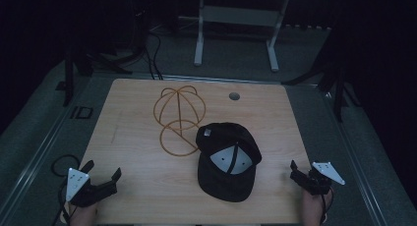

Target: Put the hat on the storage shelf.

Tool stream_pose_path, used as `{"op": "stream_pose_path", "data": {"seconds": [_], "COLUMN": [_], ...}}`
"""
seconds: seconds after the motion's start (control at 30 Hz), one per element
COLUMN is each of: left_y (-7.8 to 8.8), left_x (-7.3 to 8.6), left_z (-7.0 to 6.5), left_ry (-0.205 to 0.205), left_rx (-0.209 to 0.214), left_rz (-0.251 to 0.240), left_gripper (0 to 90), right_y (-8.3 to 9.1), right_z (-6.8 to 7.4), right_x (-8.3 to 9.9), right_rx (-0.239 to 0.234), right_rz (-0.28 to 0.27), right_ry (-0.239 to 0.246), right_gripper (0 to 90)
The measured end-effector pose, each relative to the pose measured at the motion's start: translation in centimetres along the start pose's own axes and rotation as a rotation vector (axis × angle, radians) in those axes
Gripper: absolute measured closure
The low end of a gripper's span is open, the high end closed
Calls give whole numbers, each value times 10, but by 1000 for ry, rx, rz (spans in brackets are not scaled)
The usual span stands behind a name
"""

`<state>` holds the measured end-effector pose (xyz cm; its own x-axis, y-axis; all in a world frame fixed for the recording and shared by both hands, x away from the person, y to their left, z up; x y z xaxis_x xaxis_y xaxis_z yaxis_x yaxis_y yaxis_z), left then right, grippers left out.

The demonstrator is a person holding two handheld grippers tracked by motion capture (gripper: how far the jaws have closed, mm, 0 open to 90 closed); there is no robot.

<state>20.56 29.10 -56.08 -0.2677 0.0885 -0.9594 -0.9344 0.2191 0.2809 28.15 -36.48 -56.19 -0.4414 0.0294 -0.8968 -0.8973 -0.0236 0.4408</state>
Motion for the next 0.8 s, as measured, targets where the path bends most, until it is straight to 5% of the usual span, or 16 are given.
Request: {"op": "stream_pose_path", "data": {"seconds": [0.33, 0.47, 0.8], "left_y": [-1, 0, 2], "left_x": [0, 0, -1], "left_z": [-1, -1, -1], "left_ry": [-3, -2, 6], "left_rx": [9, 8, 7], "left_rz": [9, 7, 1], "left_gripper": [22, 22, 22], "right_y": [4, 15, 53], "right_z": [0, 8, 47], "right_x": [-6, -22, -84], "right_rx": [-34, -90, -273], "right_rz": [0, 25, -46], "right_ry": [-1, -15, 50], "right_gripper": [136, 136, 130]}}
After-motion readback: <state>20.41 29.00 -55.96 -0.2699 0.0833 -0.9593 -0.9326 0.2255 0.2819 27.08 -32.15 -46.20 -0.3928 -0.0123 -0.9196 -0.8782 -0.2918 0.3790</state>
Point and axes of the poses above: each handheld gripper's, and its own axes: y roughly backward along the jaws, x roughly out of its underside, z roughly to its left, the point moved 1 cm from there along -y, roughly forward along the jaws, and after that the axes turned 5 degrees about -y, right-handed, at the moved point
